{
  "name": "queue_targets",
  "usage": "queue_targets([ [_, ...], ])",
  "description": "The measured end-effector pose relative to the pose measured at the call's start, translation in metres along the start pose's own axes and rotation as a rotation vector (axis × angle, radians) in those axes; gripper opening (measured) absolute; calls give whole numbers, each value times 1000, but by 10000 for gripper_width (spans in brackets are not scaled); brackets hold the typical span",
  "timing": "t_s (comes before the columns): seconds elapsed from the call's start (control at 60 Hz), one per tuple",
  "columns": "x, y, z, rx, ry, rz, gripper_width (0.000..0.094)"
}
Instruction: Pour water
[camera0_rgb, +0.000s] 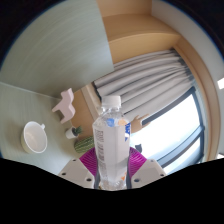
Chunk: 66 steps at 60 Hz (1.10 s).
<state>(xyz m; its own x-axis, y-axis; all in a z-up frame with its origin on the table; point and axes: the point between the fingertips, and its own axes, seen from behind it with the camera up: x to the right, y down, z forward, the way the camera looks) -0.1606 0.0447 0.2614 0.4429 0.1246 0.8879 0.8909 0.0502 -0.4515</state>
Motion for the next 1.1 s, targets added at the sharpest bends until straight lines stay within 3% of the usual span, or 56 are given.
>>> queue_targets([
  [0.133,29,0,-16,42,-11,537,366],
  [0.35,15,65,-14,-36,21,1062,364],
  [0.567,-62,121,2,-109,-39,1114,364],
  [0.817,-122,141,2,-123,-103,1132,375],
  [0.833,-117,138,3,-83,-81,1138,373],
  [0.95,-120,144,-5,-72,-77,1139,372],
  [1.1,-120,143,-4,-74,-78,1141,502],
])
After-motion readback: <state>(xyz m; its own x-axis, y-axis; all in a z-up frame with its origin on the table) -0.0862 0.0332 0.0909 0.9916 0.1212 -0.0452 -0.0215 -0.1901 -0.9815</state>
